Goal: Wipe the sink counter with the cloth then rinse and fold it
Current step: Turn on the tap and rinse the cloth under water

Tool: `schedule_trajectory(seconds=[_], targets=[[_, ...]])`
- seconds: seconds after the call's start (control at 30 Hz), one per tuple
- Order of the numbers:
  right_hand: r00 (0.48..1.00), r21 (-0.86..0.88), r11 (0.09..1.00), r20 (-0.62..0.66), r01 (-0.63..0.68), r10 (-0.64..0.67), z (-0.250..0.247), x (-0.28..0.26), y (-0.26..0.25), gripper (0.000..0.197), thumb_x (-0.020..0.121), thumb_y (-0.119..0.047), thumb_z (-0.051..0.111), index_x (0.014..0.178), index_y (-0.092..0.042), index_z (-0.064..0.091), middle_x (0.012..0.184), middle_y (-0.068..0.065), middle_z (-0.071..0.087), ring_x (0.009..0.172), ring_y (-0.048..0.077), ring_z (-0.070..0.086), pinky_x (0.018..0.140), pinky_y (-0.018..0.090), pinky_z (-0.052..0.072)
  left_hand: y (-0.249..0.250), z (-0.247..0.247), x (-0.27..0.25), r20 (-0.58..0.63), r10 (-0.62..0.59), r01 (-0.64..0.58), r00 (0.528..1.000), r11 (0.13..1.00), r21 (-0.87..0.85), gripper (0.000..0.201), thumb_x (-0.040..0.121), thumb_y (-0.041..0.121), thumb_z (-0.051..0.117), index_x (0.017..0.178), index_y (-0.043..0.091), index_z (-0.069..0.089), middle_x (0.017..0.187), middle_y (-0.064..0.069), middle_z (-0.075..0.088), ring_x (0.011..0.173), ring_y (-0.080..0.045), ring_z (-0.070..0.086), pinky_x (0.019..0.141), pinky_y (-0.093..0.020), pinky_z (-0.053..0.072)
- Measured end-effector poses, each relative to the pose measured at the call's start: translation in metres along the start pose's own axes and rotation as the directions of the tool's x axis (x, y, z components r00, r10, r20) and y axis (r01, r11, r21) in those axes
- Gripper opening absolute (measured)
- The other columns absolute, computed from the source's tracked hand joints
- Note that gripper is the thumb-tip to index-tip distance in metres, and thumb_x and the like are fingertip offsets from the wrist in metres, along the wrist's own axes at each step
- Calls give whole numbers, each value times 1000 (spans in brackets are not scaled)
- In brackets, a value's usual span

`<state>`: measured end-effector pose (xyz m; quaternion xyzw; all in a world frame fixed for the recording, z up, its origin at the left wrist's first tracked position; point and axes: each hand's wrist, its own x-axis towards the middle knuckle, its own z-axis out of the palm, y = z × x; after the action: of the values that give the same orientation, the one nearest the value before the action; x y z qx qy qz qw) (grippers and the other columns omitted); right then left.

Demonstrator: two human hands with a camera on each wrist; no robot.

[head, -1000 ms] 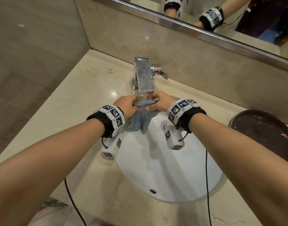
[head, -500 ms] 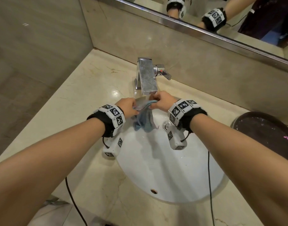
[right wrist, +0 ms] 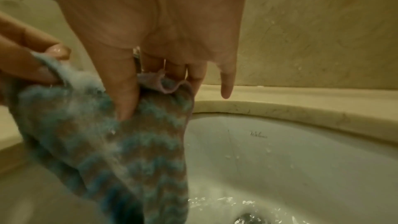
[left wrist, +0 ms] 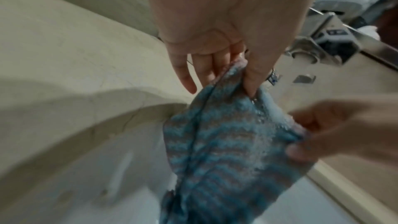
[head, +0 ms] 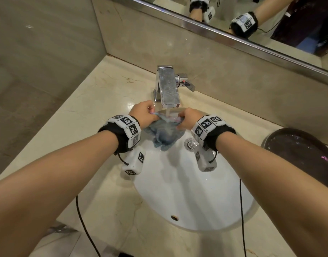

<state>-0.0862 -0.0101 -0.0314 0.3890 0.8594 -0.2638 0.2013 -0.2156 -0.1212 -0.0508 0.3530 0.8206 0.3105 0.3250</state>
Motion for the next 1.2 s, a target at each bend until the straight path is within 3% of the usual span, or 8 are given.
schedule_trajectory(seconds=[0.2,0.3,0.4,0.67,0.77,0.9,1.0,1.2], targets=[[998,353,934,-31,60,-52,-2,2,-13,10,81,-8,67,76,-15,61,74,1,59,69,17,55,58,21,43,1,3,-7,186,42,-80,982,975,206,31,82,15,65,111,12,56,89,-2,52,80,-20,49,63,-23,38],[997,368,926,-24,79,-76,-1,5,-19,21,82,-6,64,67,-16,54,65,-3,50,64,15,50,52,18,36,1,5,-5,183,66,-106,981,971,216,26,82,21,67,104,11,57,94,-4,57,83,-20,51,69,-24,37],[998,300,952,-23,65,-61,1,5,-17,20,82,-8,66,102,-10,62,71,-6,54,72,14,54,52,15,37,-2,3,-3,128,59,-87,990,969,229,10,86,17,60,85,17,50,85,-7,58,76,-22,51,57,-25,36],[1000,10,1000,7,9,-9,2,3,-8,26,83,-10,61,108,-6,67,103,14,69,95,29,64,82,32,50,-5,6,2,46,-13,8,999,993,121,31,90,15,54,64,25,39,85,-8,59,84,-30,59,72,-33,47],[995,166,982,-35,93,-89,0,1,-8,22,82,-11,64,103,-16,68,89,5,63,83,20,57,74,24,42,-6,5,-1,132,-34,9,991,982,187,11,87,22,60,85,18,50,89,-5,55,81,-23,52,68,-27,40],[990,169,975,-29,144,-141,-1,0,-13,7,83,-12,65,86,-16,61,69,-5,52,74,16,51,56,15,37,-3,4,-5,220,9,-50,975,982,181,50,78,33,71,118,15,48,99,-4,63,90,-22,60,80,-30,48],[988,205,967,-41,153,-148,-1,4,-13,19,82,-11,67,73,-20,52,64,-9,47,60,7,46,42,2,32,6,3,-4,213,87,-132,973,969,208,46,78,29,72,117,13,54,109,-5,66,100,-22,62,89,-32,50],[995,76,992,4,101,-102,-2,2,-11,15,82,-13,65,94,-4,64,72,1,51,75,19,49,49,16,31,12,-4,-2,163,126,-168,979,946,276,24,84,17,63,106,9,63,98,-10,66,90,-25,60,78,-27,45]])
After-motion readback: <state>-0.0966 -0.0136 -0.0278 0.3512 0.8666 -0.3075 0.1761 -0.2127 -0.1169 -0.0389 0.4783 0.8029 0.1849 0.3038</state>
